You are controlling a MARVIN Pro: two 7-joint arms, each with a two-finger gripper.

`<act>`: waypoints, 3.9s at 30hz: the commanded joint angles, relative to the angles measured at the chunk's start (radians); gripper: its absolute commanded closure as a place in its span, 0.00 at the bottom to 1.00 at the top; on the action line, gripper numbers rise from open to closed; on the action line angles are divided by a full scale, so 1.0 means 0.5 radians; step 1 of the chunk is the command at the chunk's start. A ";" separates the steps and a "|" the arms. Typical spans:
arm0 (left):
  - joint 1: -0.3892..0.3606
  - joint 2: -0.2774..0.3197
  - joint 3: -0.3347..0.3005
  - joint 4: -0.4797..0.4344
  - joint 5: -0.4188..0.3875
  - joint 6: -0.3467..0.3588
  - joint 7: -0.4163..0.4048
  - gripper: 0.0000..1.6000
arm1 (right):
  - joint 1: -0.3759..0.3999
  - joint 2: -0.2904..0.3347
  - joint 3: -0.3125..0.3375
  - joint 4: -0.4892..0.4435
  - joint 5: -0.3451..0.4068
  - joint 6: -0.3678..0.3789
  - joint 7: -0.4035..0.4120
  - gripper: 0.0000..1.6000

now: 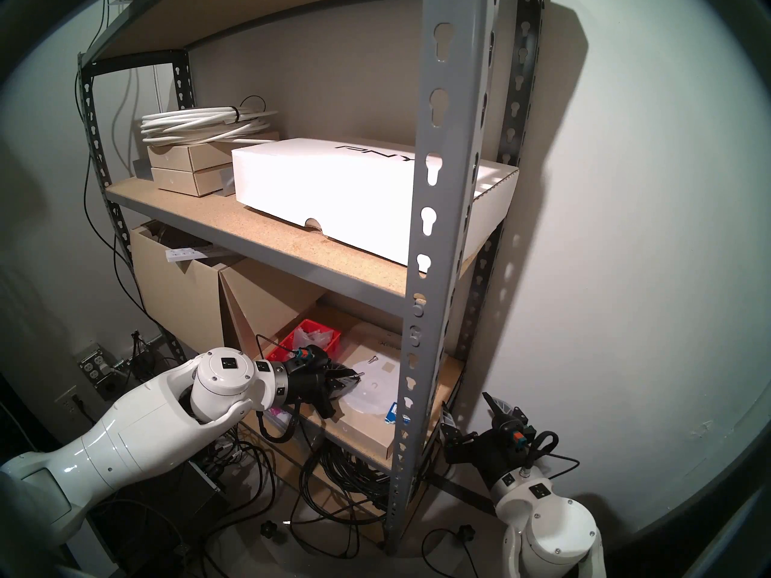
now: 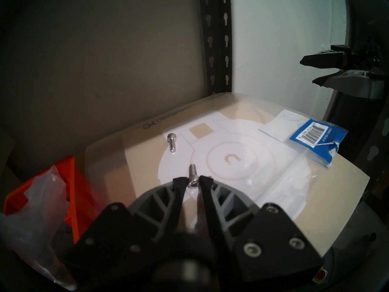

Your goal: Organize the rack shelf by putting things into a case

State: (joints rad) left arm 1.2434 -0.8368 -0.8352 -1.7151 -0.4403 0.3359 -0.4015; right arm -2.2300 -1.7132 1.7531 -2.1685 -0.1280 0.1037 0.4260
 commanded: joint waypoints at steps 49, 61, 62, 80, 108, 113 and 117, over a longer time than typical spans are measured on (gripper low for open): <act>0.552 0.575 -0.595 -0.325 -0.427 -0.222 0.217 0.74 | 0.013 -0.008 0.004 -0.042 -0.005 -0.017 0.007 0.00; 0.381 0.429 -0.482 -0.140 -0.352 -0.170 0.158 0.73 | 0.014 -0.010 0.005 -0.041 -0.006 -0.017 0.009 0.00; 0.366 0.413 -0.478 -0.115 -0.365 -0.164 0.139 0.72 | 0.014 -0.010 0.005 -0.041 -0.006 -0.016 0.009 0.00; 0.358 0.432 -0.498 -0.134 -0.295 -0.163 0.139 0.23 | 0.014 -0.014 0.007 -0.042 -0.009 -0.017 0.012 0.00; 0.342 0.440 -0.541 -0.479 -0.365 -0.148 0.171 0.33 | 0.016 -0.019 0.009 -0.041 -0.012 -0.017 0.017 0.00; 0.221 0.325 -0.453 -0.430 -0.315 -0.096 0.136 0.28 | 0.016 -0.020 0.010 -0.040 -0.013 -0.017 0.018 0.00; 0.125 0.214 -0.389 -0.359 -0.299 -0.045 0.112 0.30 | 0.017 -0.020 0.010 -0.040 -0.013 -0.016 0.019 0.00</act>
State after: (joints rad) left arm 1.4121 -0.6304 -1.0519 -1.9246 -0.6010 0.2885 -0.3354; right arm -2.2277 -1.7239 1.7585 -2.1685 -0.1355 0.1031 0.4364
